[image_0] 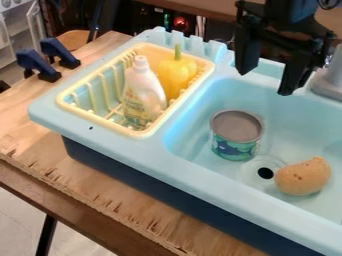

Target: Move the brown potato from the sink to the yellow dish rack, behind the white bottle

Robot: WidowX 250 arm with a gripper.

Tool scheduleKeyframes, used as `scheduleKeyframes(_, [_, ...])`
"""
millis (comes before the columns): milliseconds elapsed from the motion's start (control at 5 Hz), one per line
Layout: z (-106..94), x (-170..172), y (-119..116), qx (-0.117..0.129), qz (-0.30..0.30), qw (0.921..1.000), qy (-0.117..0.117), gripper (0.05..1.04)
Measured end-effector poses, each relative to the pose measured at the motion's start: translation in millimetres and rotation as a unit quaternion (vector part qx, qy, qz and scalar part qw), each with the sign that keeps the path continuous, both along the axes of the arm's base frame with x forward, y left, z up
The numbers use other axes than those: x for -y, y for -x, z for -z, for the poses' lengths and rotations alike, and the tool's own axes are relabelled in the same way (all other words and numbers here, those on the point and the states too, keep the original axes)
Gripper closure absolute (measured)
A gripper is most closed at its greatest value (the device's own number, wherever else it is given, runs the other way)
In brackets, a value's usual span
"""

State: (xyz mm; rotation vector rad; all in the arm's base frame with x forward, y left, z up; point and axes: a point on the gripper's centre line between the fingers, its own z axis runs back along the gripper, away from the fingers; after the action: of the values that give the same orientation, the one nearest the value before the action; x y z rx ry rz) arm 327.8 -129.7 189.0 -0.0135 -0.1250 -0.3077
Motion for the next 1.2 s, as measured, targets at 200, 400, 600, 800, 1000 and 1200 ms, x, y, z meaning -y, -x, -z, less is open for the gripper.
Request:
scheduleKeyframes(200, [11.0,1,0,-0.015,0.001,0.9999,-0.006,0.082])
scheduleKeyframes(400, [18.1,11,0,-0.013,0.029,0.9994,-0.010,0.082])
scheduleKeyframes(600, [27.4,30,3,-0.014,0.069,0.9974,-0.012,0.082])
scheduleKeyframes(800, [37.1,44,12,-0.029,0.086,0.9959,-0.006,0.082])
scheduleKeyframes(1000, [52.6,51,17,-0.051,0.093,0.9944,-0.002,0.082])
scheduleKeyframes(1200, [65.7,59,21,-0.070,0.105,0.9921,-0.005,0.082])
